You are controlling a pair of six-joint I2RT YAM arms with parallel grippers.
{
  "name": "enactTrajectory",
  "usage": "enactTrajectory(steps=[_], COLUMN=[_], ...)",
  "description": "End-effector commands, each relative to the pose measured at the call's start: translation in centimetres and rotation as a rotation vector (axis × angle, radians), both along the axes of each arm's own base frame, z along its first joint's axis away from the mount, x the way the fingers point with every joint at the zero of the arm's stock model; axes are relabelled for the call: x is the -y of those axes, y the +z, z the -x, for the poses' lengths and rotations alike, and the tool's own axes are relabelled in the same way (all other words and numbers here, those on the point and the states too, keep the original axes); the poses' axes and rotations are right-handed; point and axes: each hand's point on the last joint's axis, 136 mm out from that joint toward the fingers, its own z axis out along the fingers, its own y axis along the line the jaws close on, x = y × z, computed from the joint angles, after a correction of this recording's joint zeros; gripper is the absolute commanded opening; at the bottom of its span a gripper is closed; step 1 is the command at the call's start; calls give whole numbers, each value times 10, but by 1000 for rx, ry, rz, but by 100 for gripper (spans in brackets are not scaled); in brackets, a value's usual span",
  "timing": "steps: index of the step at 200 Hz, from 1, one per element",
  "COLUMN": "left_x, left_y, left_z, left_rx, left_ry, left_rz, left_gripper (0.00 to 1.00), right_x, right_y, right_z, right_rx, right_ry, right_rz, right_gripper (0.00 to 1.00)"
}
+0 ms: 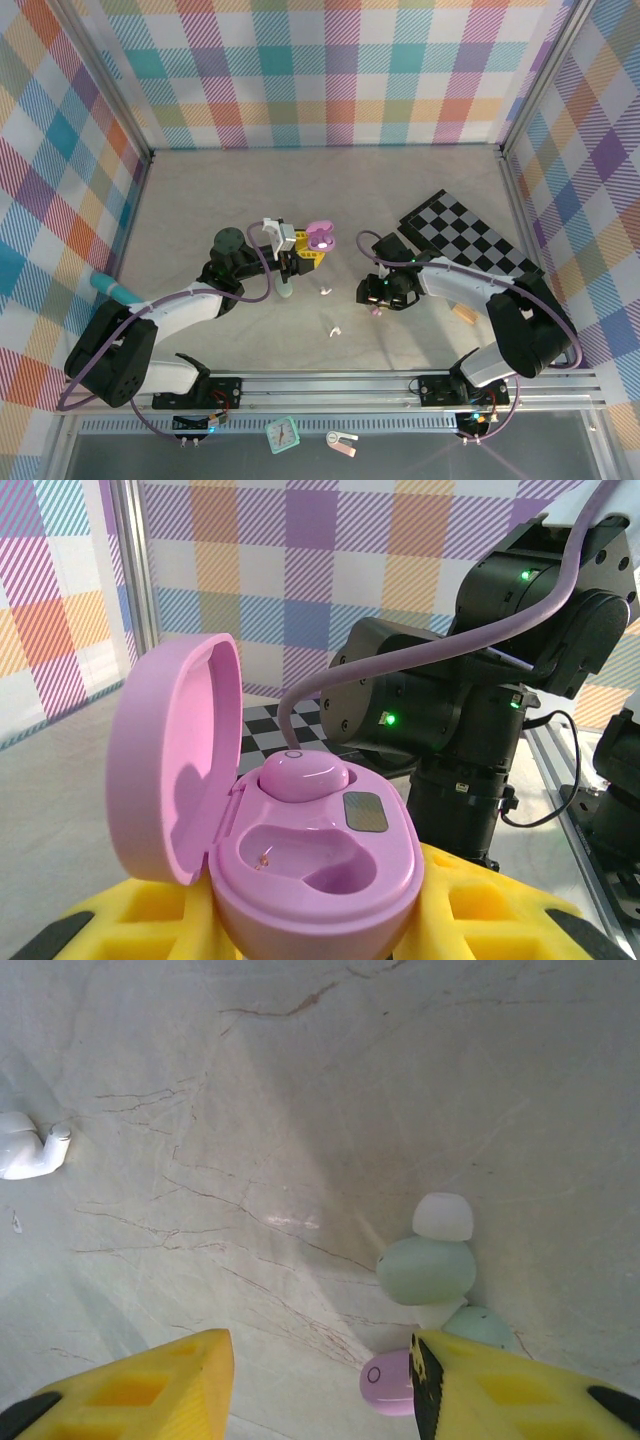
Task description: Insert wireless bluetooth earbuds into charging case
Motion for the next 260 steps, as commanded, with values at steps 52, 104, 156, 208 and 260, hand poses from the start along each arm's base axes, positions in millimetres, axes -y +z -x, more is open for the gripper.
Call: enactTrajectory(steps=[52, 104, 156, 208, 260], left_x=[-3, -3, -2, -2, -3], left_y=[9, 5, 7, 5, 7], left_z=[2, 1, 0, 1, 1], left_rx=[44, 42, 45, 42, 45], left_ry=[-1, -1, -5, -2, -2], left_rz=[1, -2, 1, -3, -3], left_gripper=[20, 20, 20, 20, 20], right_x=[7, 9, 4, 15, 41], right_y=[-3, 0, 1, 4, 0], right_z=[22, 34, 38, 36, 21], right_rx=[-68, -88, -99, -73, -14], right_ry=[66, 77, 107, 89, 47], right_rz=[9, -10, -40, 22, 193], right_gripper=[52, 51, 51, 52, 53])
